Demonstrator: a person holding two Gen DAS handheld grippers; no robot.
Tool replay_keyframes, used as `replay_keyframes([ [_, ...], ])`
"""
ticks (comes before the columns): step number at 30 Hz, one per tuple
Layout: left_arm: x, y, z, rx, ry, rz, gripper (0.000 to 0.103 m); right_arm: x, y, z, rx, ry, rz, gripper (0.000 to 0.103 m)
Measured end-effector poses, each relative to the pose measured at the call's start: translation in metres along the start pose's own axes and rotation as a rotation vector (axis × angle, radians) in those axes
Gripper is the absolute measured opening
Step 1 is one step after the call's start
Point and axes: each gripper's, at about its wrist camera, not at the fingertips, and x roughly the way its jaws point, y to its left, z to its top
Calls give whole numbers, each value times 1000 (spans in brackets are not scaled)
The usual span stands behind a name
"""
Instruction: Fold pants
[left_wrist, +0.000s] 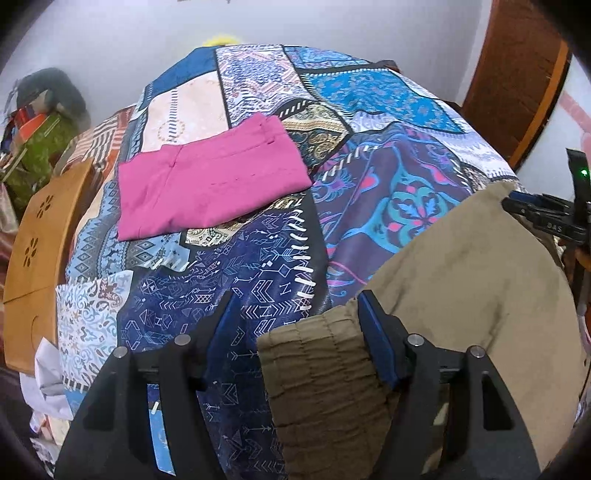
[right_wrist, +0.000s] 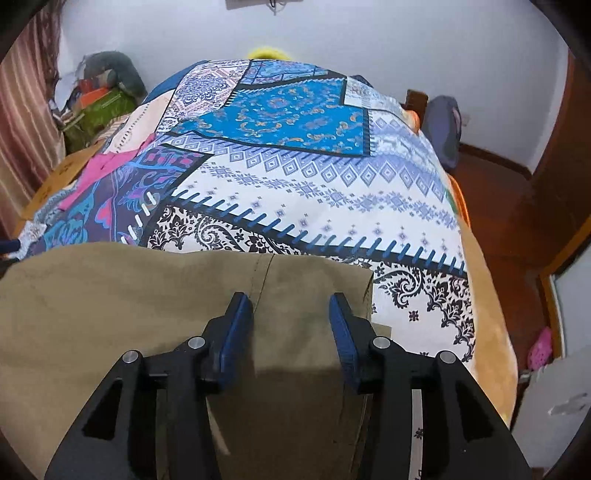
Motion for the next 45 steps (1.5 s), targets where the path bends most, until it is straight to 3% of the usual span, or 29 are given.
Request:
replay_keyframes([
  [5,-3,-3,-1,12,-8,26,70,0,3,5,-11,35,-31,46],
  [10,-37,-7,3,43,-45,66,70,-27,9,8,-38,56,-86,48],
  [24,-186,-23,-22,24,-273,39,70,-199,68,-19,-60,-239,-13,53],
  [28,-218,-35,-42,37,-315,9,85,-227,89,-30,-79,-295,13,54],
  [30,-231,-42,-54,42,-330,-6,87,-240,100,-39,-89,-320,28,58],
  [33,-238,-48,-72,29,-325,-31,95,-250,111,-51,-98,-343,38,66],
  [36,-234,-50,-89,1,-305,-53,99,-250,121,-63,-101,-351,43,66],
  [41,-203,-50,-116,-59,-181,-146,99,-236,135,-84,-89,-323,48,69],
  [45,-181,-54,-133,-73,-107,-172,99,-219,140,-97,-80,-291,46,69],
])
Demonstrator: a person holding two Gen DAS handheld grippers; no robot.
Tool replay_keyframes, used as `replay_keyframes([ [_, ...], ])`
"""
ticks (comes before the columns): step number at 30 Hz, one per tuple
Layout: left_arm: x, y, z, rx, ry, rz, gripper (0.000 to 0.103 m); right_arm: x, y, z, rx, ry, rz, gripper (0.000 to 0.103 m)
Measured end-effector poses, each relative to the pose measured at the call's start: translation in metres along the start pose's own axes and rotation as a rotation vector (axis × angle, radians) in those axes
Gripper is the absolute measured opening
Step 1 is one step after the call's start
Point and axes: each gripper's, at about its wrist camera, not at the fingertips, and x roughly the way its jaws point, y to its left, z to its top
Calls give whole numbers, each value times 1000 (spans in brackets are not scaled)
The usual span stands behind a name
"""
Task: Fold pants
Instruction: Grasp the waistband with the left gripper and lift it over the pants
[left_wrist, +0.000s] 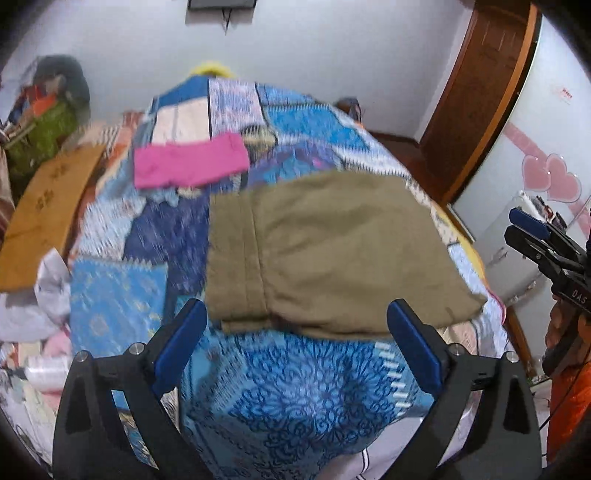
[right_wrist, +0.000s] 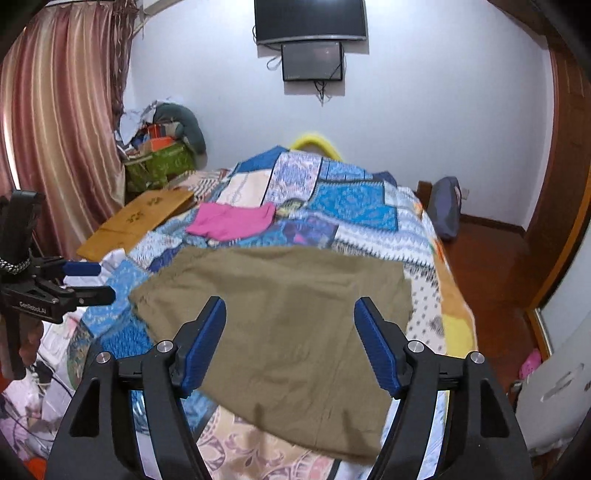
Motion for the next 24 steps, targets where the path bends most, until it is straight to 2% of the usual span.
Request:
replay_keyframes([
  [10,51,3,-24,-103,173,-137,99,56,-9,-36,46,109,-40,69],
  [18,71,8,-18,-158,169,-215,100,87,-14,-64,72,228,21,68],
  [24,87,30,-6,-259,158,-285,102,81,-19,-73,98,214,57,69],
])
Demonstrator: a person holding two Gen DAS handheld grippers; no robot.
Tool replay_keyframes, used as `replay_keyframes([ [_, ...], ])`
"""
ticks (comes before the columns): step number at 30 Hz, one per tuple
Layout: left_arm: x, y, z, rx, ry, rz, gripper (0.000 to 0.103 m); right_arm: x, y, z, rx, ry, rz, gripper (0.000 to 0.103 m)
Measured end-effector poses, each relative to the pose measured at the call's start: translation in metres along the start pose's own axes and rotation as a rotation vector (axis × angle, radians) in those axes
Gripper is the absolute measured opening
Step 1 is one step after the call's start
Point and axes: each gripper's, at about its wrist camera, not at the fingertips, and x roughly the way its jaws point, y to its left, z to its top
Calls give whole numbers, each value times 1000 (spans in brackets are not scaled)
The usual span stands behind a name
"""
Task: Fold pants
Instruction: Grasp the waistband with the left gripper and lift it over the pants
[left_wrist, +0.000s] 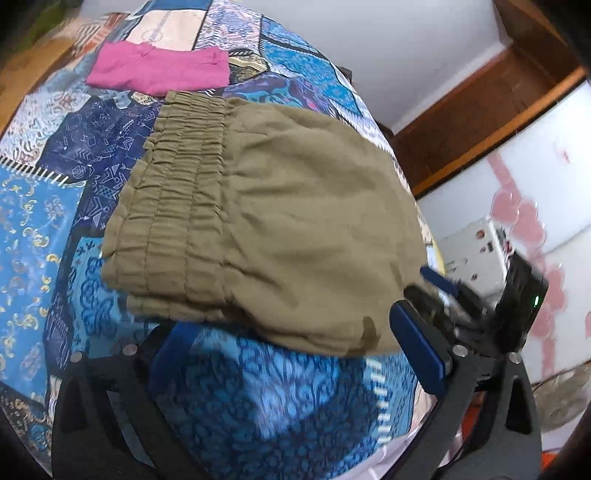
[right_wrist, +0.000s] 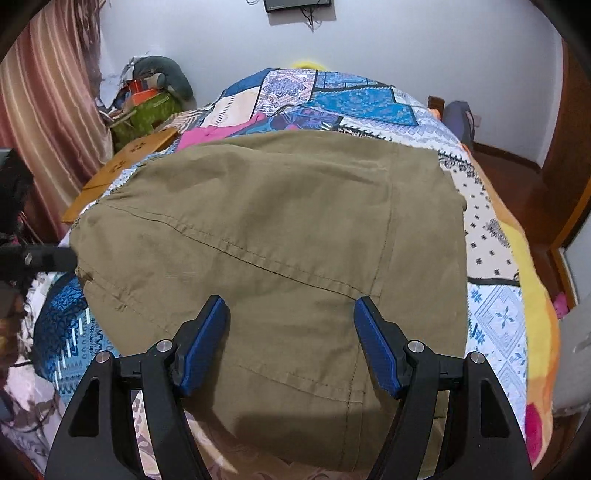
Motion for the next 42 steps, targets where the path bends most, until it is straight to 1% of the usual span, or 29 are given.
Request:
replay_keyframes([
  [2,0,6,6,-28,-22,-14,102,0,0,-1,-2,-1,1,69],
  [5,2,14,16,-73,-49,-12,102,1,0,-1,-6,0,3,69],
  [6,2,15,20,-78,-54,-4,100,1,0,-1,-4,2,5,69],
  [8,2,15,26,-80,-67,29,88,1,0,0,-6,6,1,69],
  [10,1,13,32,-69,-76,81,70,1,0,1,-9,16,-4,69],
  [11,0,12,34,-60,-85,103,65,1,0,2,-11,25,-6,69],
  [12,-2,11,35,-50,-94,126,53,1,-1,3,-11,34,-9,69],
  [13,-3,10,37,-33,-97,145,48,0,-1,4,-12,45,-15,69],
  [14,-5,8,38,-10,-106,161,46,-1,-1,6,-13,55,-18,69],
  [16,-9,0,37,46,-134,206,38,-4,1,10,-19,68,-28,69],
  [17,-11,-8,34,101,-154,253,36,-5,1,13,-22,67,-30,69],
  [22,-19,-33,18,265,-227,378,35,-15,17,40,-29,-4,-11,69],
  [24,-21,-37,13,303,-243,405,35,-9,27,56,-33,-30,-6,69],
  [27,-26,-38,7,336,-256,429,35,7,40,75,-47,-46,-9,69],
  [29,-29,-37,5,352,-263,448,35,23,49,89,-55,-36,-6,69],
  [31,-35,-35,1,365,-273,467,34,40,56,97,-70,-3,3,69],
  [34,-44,-31,-2,367,-293,479,34,66,69,99,-105,89,52,69],
  [37,-53,-32,-3,378,-327,491,32,85,85,88,-172,180,99,70],
  [39,-56,-36,-2,393,-336,490,32,82,91,84,-202,172,91,71],
  [42,-59,-48,-1,424,-360,503,31,68,83,85,-163,151,107,69],
])
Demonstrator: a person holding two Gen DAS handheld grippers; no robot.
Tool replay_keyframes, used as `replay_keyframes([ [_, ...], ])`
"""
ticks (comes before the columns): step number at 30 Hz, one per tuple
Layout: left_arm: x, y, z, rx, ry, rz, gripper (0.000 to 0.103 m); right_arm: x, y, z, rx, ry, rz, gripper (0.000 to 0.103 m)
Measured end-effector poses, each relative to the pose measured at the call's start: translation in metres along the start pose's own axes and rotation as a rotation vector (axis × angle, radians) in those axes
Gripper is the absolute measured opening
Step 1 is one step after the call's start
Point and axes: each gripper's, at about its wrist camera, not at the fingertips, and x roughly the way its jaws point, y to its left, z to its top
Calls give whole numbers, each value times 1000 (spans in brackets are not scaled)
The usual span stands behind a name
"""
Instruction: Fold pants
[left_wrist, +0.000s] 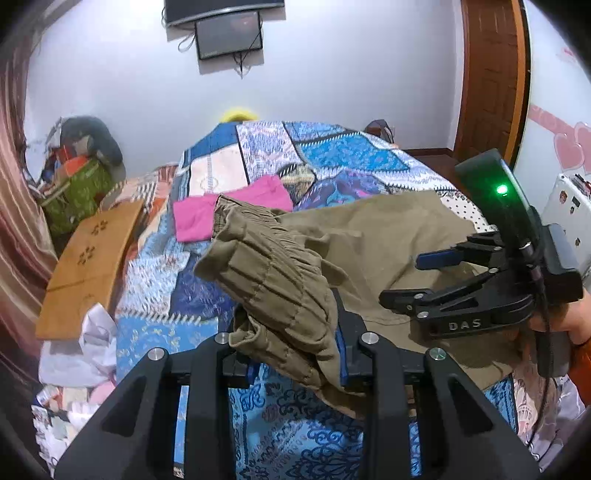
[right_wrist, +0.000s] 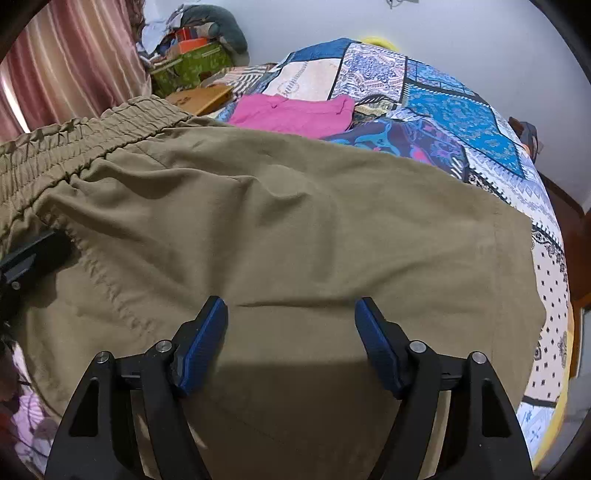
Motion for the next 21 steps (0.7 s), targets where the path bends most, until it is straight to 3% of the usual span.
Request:
replay_keyframes([
  [8,-25,-33,26,80,-88,-17,29,-77,-36,-56,139,-148,-28,70],
  [15,-40,-71,44,155,-138,-30,26,-113,-82,-125,256,-136,-156,70],
  [21,-45,-107,50,227,-153,-56,24,-114,-111,-162,364,-105,-171,70],
])
